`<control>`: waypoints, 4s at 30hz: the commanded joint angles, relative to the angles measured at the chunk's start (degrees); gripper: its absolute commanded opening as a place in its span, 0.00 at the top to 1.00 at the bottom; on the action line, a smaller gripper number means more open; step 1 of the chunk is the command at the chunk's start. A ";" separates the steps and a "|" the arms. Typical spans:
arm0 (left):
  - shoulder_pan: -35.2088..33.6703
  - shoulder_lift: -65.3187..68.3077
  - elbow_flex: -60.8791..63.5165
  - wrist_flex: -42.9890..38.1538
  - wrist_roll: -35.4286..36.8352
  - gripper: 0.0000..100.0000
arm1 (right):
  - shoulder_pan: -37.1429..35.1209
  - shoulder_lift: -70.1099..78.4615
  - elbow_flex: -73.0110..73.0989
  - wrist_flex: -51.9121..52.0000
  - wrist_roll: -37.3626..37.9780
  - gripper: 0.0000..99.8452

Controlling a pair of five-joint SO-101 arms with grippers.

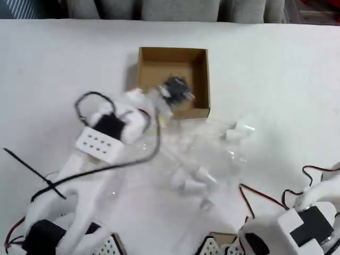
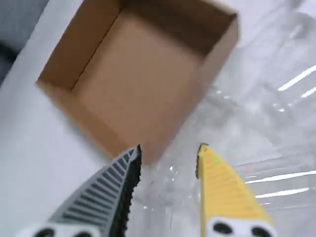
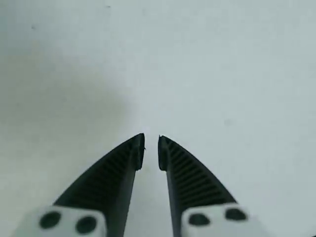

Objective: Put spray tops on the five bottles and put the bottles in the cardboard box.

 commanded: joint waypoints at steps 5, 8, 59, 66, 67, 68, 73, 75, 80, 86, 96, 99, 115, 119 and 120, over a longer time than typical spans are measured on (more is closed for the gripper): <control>17.27 0.04 -3.60 4.22 -16.88 0.79 | 2.95 -2.59 -0.53 -4.97 0.09 0.98; 20.79 0.22 -3.52 4.22 -19.16 0.78 | 4.00 -2.59 -0.53 -5.93 0.09 0.98; 31.08 61.14 -50.20 5.45 -13.45 0.98 | 7.60 -2.68 1.05 -8.48 4.84 0.98; 25.54 52.79 -55.74 13.10 -2.11 0.98 | 7.43 -2.95 0.97 -8.40 4.84 0.98; 24.57 50.95 -56.62 14.95 -0.18 0.98 | 7.25 -3.03 0.97 -8.31 4.75 0.98; 23.43 49.10 -57.41 16.79 1.85 0.98 | 7.16 -3.03 0.97 -8.22 4.66 0.98; 17.71 39.25 -58.55 24.79 11.96 0.98 | 4.18 -3.21 0.97 -5.76 4.57 0.98; 14.90 35.30 -58.02 28.04 14.95 0.98 | 2.24 -3.21 0.88 -2.68 4.48 0.98; 4.62 26.77 -54.15 35.25 20.13 0.98 | -4.35 -3.30 0.79 5.58 4.40 0.98; -12.26 18.77 -42.73 35.87 25.49 0.98 | -14.11 -3.30 -4.13 14.11 -7.74 0.98; -38.37 9.71 -16.35 19.87 34.90 0.98 | -37.23 -3.03 -13.10 24.57 -26.02 0.98; -42.24 8.31 -6.86 10.02 39.03 0.98 | -42.51 -2.68 -15.30 23.87 -37.36 0.98; -44.44 8.31 5.98 -10.90 40.44 0.98 | -55.87 10.24 -16.44 9.19 -71.47 0.85; -44.35 7.87 7.12 -12.66 40.44 0.98 | -55.60 10.86 -16.26 6.81 -74.11 0.85; -44.35 7.87 7.12 -12.66 40.44 0.98 | -55.60 10.95 -15.91 6.11 -75.08 0.85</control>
